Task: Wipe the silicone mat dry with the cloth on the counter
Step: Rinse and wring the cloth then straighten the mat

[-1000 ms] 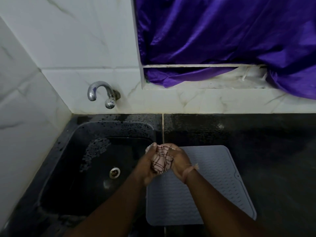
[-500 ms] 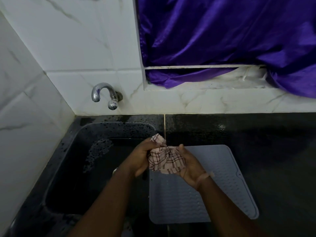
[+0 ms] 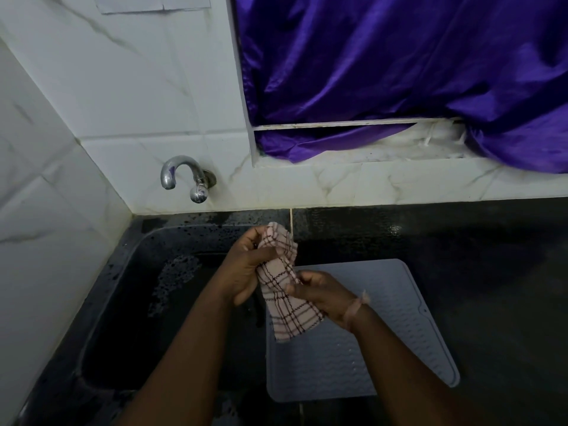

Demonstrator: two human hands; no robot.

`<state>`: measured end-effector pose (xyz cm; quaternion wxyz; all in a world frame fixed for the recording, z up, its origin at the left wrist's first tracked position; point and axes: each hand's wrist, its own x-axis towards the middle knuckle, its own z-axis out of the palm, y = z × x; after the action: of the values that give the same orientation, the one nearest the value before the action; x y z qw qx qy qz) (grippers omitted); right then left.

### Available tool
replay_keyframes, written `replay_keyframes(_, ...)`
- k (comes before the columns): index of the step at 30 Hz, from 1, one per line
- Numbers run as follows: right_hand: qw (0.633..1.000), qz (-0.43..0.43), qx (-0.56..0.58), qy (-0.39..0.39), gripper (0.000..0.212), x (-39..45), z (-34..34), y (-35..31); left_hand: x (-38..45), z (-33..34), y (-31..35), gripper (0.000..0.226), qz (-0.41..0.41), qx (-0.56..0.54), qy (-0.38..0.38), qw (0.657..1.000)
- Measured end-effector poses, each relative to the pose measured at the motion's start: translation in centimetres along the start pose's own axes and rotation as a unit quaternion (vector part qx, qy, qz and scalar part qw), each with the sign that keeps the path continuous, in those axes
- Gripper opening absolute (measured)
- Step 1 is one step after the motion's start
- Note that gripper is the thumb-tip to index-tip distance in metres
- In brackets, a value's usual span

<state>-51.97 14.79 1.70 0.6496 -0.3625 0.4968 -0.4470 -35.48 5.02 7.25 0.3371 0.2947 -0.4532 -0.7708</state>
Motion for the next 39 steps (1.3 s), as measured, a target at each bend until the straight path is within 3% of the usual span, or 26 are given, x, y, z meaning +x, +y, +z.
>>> replay_keyframes(3,0.999,-0.007,-0.024,0.037,0.036,0.1,1.0,-0.3,0.0,0.3,-1.2,0.062,-0.039,-0.032,0.074,0.996)
replay_keyframes(5,0.995,-0.027,-0.056,0.079,0.026,0.1,1.4,-0.2,-0.3,-0.1,-2.2,0.07,-0.131,-0.019,0.141,0.981)
replay_keyframes(8,0.985,-0.028,-0.117,0.12,0.018,0.1,1.6,-0.3,-1.8,-1.4,-3.8,0.085,-0.377,-0.005,0.093,0.922)
replay_keyframes(11,0.989,-0.018,-0.083,0.119,0.024,0.5,1.8,-0.4,-3.0,-2.8,-4.9,0.087,-0.445,-0.06,0.041,0.893)
replay_keyframes(14,0.99,-0.023,-0.078,0.119,0.038,1.2,2.3,-1.2,-2.4,-2.4,-3.7,0.061,-0.376,-0.074,0.067,0.921)
replay_keyframes(16,0.987,-0.058,-0.076,0.13,0.049,1.7,2.5,-1.9,-1.5,-2.2,-2.6,0.067,-0.282,-0.029,0.124,0.951)
replay_keyframes(18,0.983,-0.108,-0.069,0.134,0.075,2.0,2.7,-2.8,-0.8,-2.0,-1.7,0.082,-0.157,0.027,0.192,0.968)
replay_keyframes(20,0.979,-0.143,-0.068,0.13,0.098,2.5,2.6,-3.4,-0.6,-2.2,-1.1,0.083,-0.058,0.062,0.198,0.977)
replay_keyframes(23,0.972,-0.145,-0.129,0.135,0.077,3.2,1.7,-3.5,-0.9,-3.4,-1.0,0.067,-0.003,0.142,0.138,0.98)
replay_keyframes(25,0.959,-0.108,-0.206,0.16,0.051,3.7,1.2,-2.9,-1.3,-4.3,-1.5,0.055,0.007,0.268,0.127,0.955)
replay_keyframes(28,0.923,-0.094,-0.336,0.164,0.024,4.1,1.4,-1.1,-2.0,-4.8,-2.8,0.038,0.0,0.37,0.174,0.913)
replay_keyframes(32,0.889,-0.136,-0.418,0.131,0.017,5.7,2.6,-1.0,-3.2,-4.9,-2.1,0.023,0.051,0.412,0.265,0.87)
replay_keyframes(33,0.899,-0.145,-0.4,0.105,0.013,6.4,3.1,-1.7,-3.7,-5.4,-1.1,0.019,0.058,0.409,0.275,0.868)
replay_keyframes(35,0.948,-0.15,-0.279,0.027,0.006,7.4,4.5,-3.3,-4.8,-6.1,1.2,0.027,0.047,0.354,0.262,0.897)
replay_keyframes(37,0.975,-0.15,-0.161,-0.019,0.009,8.3,6.5,-4.7,-5.5,-6.4,2.9,0.039,0.042,0.23,0.246,0.941)
replay_keyframes(39,0.985,-0.141,-0.097,-0.015,0.013,9.6,9.1,-5.2,-5.6,-7.4,3.6,0.045,0.023,0.058,0.223,0.973)
